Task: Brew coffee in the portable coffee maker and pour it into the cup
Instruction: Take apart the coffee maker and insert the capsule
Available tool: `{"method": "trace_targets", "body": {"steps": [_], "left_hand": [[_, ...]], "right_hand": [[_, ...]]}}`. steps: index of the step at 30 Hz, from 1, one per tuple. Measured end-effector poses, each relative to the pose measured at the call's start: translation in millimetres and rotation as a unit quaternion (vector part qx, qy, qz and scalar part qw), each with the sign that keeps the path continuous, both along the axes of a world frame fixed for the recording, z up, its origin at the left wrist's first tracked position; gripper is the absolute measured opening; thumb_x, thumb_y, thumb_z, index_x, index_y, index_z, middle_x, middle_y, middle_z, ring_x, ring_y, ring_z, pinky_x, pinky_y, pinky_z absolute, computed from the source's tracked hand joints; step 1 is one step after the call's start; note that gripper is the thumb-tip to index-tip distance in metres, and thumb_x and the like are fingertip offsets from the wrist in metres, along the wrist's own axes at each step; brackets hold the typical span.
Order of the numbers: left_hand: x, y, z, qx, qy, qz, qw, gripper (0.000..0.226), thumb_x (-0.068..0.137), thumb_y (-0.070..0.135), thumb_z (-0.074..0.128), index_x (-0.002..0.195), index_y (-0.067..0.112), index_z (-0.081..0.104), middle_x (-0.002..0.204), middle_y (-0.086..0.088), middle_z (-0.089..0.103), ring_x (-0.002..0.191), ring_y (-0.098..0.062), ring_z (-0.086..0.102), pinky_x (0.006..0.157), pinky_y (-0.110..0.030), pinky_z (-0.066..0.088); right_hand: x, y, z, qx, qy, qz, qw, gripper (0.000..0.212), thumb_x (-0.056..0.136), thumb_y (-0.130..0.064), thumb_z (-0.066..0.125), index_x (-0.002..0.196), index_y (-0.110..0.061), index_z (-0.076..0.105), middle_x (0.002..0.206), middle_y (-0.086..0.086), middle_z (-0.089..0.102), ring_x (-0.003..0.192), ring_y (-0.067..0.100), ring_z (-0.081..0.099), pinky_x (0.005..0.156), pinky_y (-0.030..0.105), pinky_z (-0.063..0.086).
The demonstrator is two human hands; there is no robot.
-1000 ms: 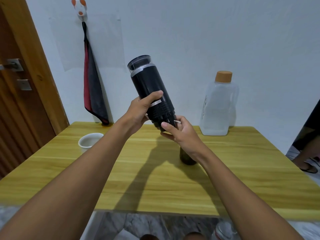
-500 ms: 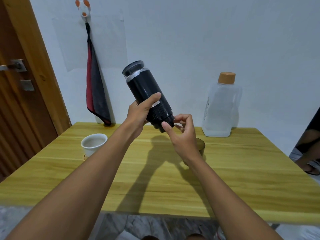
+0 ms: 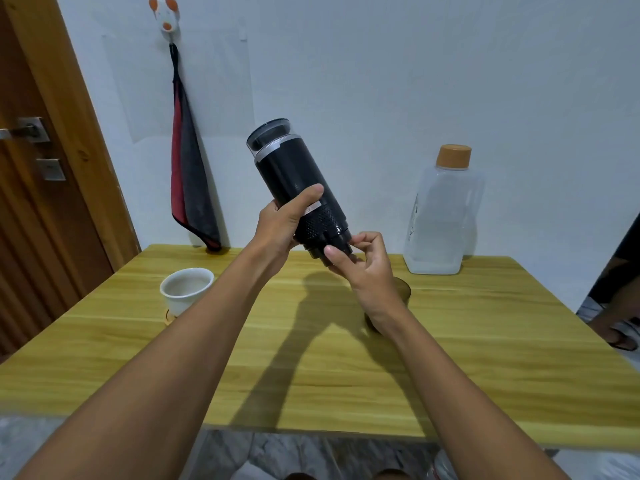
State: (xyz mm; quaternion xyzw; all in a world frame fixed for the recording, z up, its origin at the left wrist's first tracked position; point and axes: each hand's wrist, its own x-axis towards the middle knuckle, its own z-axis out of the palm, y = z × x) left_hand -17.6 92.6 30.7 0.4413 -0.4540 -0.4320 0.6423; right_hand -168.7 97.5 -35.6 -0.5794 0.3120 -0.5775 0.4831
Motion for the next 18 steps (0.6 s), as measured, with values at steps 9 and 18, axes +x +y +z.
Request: {"method": "trace_targets", "body": {"steps": [9,18], "left_hand": [[-2.7,3.3,0.1,-0.007,-0.031,-0.019,0.999,0.048,0.086,0.038,0.076,0.121,0.008,0.067,0.102,-0.012,0.076,0.086,-0.021,0.073,0.069,-0.033,0.057],[-14.8,4.7,0.4,-0.007,-0.014,0.020,1.000,0.047,0.081,0.037,0.081,0.117,0.010,0.069,0.102,-0.008,0.073,0.092,-0.024,0.070,0.075,-0.038,0.055]], "right_hand": [[-4.4,0.4,18.7,0.055,0.159,0.105,0.980,0.045,0.089,-0.022,0.075,0.127,-0.012,0.051,0.115,0.008,0.070,0.095,0.024,0.074,0.090,0.044,0.059],[10.4,5.6,-5.8,-0.086,0.156,-0.090,0.980,0.064,0.080,-0.009,0.081,0.118,-0.014,0.030,0.109,-0.014,0.041,0.093,-0.033,0.041,0.072,-0.003,0.037]]}}
